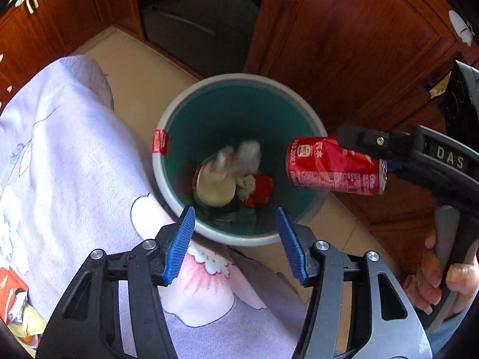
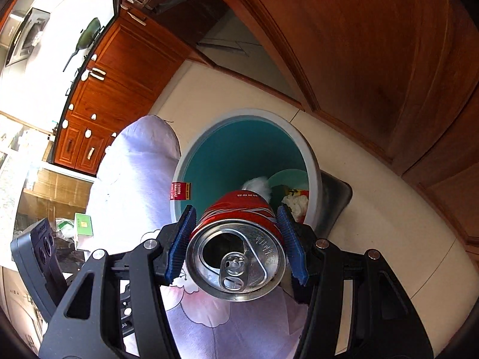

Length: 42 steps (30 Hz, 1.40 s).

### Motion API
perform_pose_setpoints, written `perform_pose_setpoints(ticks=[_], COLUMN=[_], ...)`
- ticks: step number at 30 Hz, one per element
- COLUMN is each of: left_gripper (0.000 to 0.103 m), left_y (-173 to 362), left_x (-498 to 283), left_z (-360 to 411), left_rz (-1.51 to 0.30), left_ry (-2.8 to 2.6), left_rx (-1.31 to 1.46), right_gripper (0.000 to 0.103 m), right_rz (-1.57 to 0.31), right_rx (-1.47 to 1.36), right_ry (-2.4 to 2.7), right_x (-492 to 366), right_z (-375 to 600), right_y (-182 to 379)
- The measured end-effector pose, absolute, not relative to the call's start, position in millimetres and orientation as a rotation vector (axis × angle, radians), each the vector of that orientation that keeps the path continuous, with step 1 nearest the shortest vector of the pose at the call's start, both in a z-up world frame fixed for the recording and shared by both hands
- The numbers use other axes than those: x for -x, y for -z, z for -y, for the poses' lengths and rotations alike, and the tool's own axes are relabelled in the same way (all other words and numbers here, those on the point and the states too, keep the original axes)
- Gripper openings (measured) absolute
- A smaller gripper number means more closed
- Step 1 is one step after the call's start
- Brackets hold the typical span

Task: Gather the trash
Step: 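Carry the can and plastic bag over the bin and release both, then move both open tools back toward the remaining items on the table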

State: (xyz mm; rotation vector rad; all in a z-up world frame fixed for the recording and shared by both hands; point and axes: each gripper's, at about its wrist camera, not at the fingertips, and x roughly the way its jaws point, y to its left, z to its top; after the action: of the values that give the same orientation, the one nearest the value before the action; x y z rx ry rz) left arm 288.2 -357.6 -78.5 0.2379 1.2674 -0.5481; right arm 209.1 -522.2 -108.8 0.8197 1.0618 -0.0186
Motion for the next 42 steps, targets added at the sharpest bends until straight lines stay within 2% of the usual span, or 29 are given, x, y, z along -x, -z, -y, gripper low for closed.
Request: perform_pose_setpoints(ticks=[8, 10, 11, 15, 17, 20, 32, 42], left_gripper=[0.083, 0.088, 0.09, 0.092, 0.092, 0.093, 0.095, 0.097], left_y=[75.2, 72.6, 70.8, 69.0, 69.0, 69.5, 41.1, 17.8], left_x=[-274.9, -271.1, -269.3, -269.6, -268.0, -264.6, -231.5, -199.7], left_z=[332.2, 329.8, 330.4, 328.3, 324.8, 317.8, 272.7, 200.4], left_rz=[-1.242, -1.232, -1.228, -1.228, -1.229, -1.231, -1.198, -1.14], left_ry=[0.532, 0.529, 0.527, 0.526, 0.523, 0.52, 0.476, 0.403], left_rx=[-0.223, -0.221, -0.22, -0.212, -0.206, -0.191, -0.136, -0.043], right_gripper=[0.055, 0.057, 0.062, 0.075, 0.076, 0.083, 0.084, 0.084], right_rz=[-1.087, -1.086, -1.085, -1.076, -1.077, -1.089, -1.137, -1.134], right_rx=[-0.803, -0.808, -0.808, -0.784, -0.783, -0.79, -0.764, -0.678], right_ry=[0.011, 0.01, 0.011, 0.036, 0.047, 0.069, 0.064, -0.014], right_x=[-217.7, -219.9, -220.5, -220.0, -217.9, -214.7, -200.1, -192.0], right_z=[512.9, 510.2, 509.3, 505.9, 505.6, 503.8, 470.6, 411.9], right_y=[114.1, 112.6, 111.4, 105.0, 103.3, 102.7, 93.8, 63.4])
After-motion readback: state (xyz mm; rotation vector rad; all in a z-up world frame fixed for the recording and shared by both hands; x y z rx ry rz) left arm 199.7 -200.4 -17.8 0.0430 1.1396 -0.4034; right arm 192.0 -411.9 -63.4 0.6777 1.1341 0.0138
